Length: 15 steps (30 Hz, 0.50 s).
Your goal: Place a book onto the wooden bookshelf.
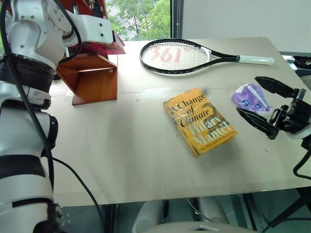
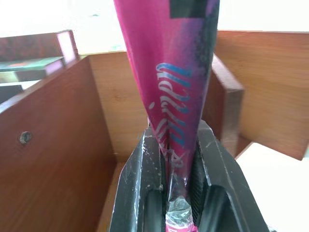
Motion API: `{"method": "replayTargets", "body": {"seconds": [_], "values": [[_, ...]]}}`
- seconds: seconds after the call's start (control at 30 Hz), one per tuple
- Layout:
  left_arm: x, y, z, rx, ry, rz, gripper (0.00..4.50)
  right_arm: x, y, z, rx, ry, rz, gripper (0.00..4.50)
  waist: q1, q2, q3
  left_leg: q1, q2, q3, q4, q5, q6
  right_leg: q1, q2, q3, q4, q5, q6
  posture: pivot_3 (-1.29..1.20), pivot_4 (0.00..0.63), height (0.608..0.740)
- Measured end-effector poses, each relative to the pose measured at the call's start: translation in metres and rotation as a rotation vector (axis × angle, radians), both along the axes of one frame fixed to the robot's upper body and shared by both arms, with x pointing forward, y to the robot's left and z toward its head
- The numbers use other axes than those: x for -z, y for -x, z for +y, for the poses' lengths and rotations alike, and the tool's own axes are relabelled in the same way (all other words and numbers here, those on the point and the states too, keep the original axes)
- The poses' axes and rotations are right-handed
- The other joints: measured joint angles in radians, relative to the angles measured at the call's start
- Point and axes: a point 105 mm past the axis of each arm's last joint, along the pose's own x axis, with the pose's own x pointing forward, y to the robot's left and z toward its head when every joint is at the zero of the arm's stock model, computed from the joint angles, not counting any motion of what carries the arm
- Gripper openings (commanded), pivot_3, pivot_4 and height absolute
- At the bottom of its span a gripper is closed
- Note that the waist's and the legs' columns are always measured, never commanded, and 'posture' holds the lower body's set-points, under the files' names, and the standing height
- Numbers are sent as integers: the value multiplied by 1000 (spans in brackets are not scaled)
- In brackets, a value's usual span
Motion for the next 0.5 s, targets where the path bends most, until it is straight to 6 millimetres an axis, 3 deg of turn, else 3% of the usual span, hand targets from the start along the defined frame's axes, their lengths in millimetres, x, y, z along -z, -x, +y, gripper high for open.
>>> {"method": "replayTargets", "body": {"seconds": [0.2,0.5], "values": [[4,13,-3,-27,61,-19,59,1,0,-1,-3,4,4,4500,0,0,0,-2,0,0,0,-1,1,-1,-1,0,-3,0,0,0,150,740],[0,24,-1,-48,184,-45,4066,3,-3,-5,-5,3,16,4500,0,-1,0,-8,0,0,0,-1,2,-6,-3,-1,-5,0,0,0,150,740]]}}
